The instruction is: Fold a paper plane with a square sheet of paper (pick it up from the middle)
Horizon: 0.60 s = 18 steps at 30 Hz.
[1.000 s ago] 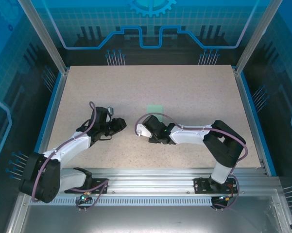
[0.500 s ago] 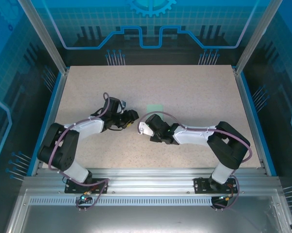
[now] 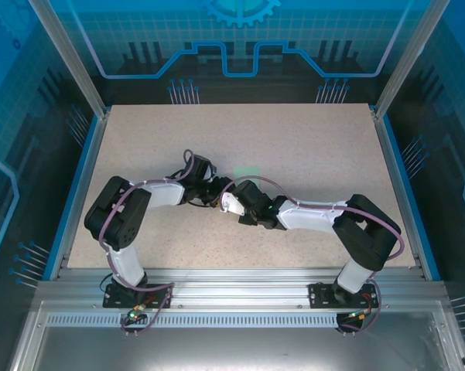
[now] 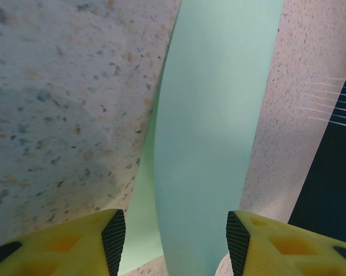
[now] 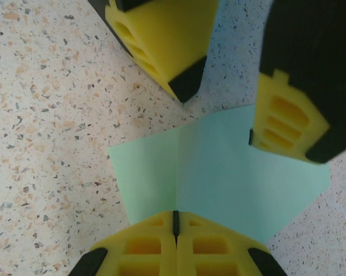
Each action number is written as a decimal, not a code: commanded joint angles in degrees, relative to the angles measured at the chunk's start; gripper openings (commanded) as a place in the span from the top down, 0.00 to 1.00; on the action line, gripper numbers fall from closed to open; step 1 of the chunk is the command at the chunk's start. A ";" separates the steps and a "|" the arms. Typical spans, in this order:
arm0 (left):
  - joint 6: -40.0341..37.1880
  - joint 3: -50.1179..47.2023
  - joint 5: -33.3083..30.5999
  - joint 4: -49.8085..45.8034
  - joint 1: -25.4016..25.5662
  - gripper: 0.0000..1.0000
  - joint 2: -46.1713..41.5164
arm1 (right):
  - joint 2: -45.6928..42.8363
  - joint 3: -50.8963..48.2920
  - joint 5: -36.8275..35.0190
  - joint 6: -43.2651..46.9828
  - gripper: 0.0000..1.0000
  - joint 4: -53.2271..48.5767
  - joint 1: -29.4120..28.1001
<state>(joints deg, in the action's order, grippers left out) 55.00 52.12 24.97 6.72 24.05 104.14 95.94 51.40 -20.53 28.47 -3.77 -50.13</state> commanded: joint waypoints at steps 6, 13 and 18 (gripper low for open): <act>2.56 3.81 2.09 1.97 0.91 0.48 4.16 | -1.94 -2.27 1.44 -0.83 1.00 1.18 1.00; 2.98 5.81 2.97 3.45 0.86 0.51 6.69 | -1.85 -2.35 1.12 -0.75 1.00 1.30 1.11; 2.75 6.70 3.66 3.91 0.89 0.56 7.57 | -1.82 -2.35 0.76 -0.93 0.98 1.29 1.13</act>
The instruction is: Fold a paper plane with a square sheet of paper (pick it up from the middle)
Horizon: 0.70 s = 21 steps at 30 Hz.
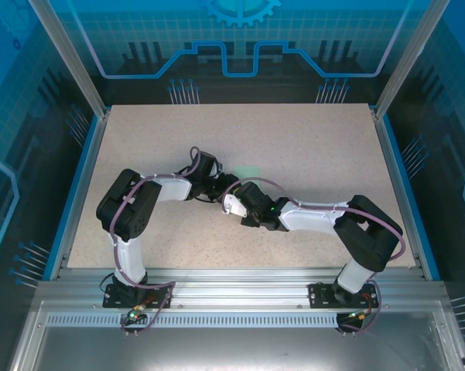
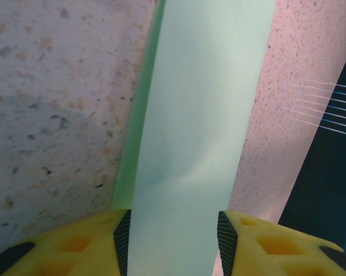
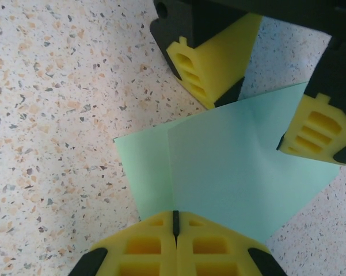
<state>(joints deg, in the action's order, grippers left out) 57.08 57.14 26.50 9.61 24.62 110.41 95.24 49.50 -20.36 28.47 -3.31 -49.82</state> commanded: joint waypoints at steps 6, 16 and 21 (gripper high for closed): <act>0.66 2.00 2.47 1.56 0.25 0.63 1.73 | -1.25 0.58 1.02 -2.68 0.85 -0.78 0.80; 1.94 2.44 3.66 2.91 0.23 0.65 1.56 | 0.80 3.33 1.14 -3.44 0.54 -0.72 -0.56; 2.51 2.55 4.17 3.40 0.24 0.65 1.39 | 1.04 3.39 3.13 -5.38 0.45 -0.11 -1.53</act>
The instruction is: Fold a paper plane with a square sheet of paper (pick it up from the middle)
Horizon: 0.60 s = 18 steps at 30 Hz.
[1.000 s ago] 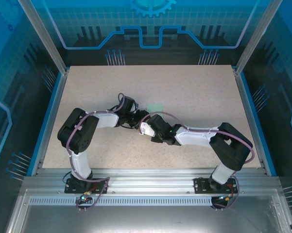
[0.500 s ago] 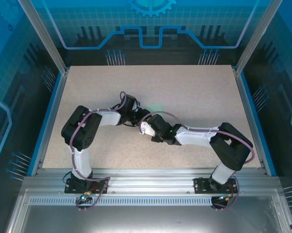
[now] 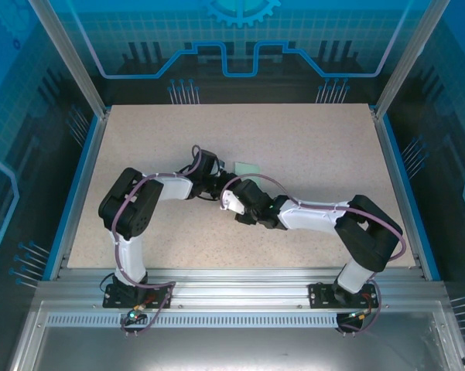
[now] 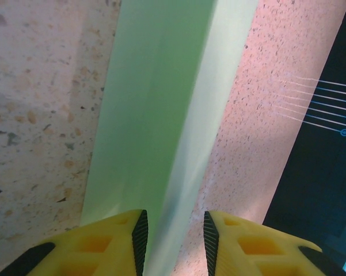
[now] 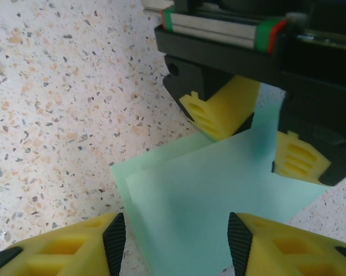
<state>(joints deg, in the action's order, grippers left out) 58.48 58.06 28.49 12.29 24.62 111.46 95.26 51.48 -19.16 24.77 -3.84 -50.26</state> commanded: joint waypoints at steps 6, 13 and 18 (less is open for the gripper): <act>1.65 1.70 2.79 1.37 0.16 0.64 0.03 | 2.39 0.57 0.47 -6.76 0.40 3.00 -2.19; 1.98 1.70 3.14 1.61 0.25 0.64 -0.19 | 4.65 -0.77 -6.42 -7.39 0.39 9.47 -4.14; 2.17 1.61 3.15 1.81 0.25 0.64 -0.28 | 5.50 -2.53 -8.87 -6.58 0.46 11.47 -4.42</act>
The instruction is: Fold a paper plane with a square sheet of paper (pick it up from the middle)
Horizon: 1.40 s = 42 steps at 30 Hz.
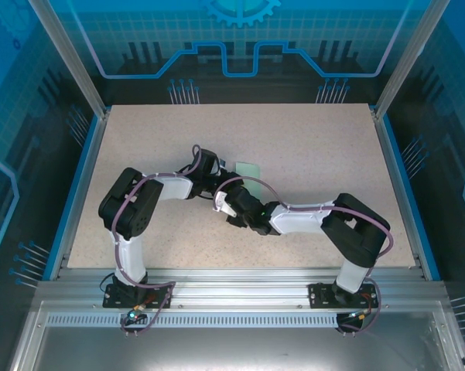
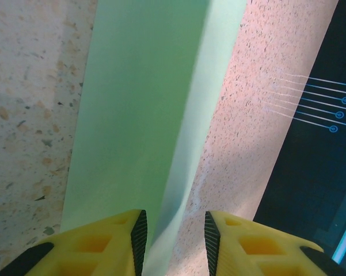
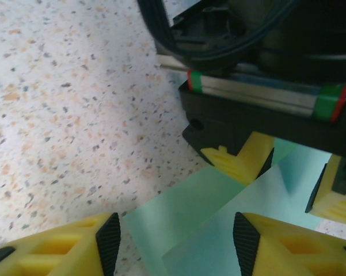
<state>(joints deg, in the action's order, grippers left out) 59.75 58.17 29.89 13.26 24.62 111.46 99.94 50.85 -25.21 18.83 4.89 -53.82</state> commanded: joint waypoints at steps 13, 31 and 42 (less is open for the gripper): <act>0.59 1.04 1.43 0.31 0.25 0.64 -0.96 | -2.44 -3.59 -3.03 -2.73 0.82 2.57 -0.76; -4.60 -3.61 -7.58 -10.00 -1.66 0.46 -12.43 | -8.41 0.90 4.71 -12.96 1.00 -10.20 0.84; -8.67 -8.89 -12.76 -16.33 -2.28 0.44 -22.69 | -12.13 1.93 12.17 -20.89 1.00 -14.35 0.91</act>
<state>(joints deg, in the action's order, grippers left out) 53.54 50.76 19.05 0.19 22.61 91.55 89.27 51.31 -16.99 1.63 -6.98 -53.47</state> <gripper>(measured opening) 0.557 0.039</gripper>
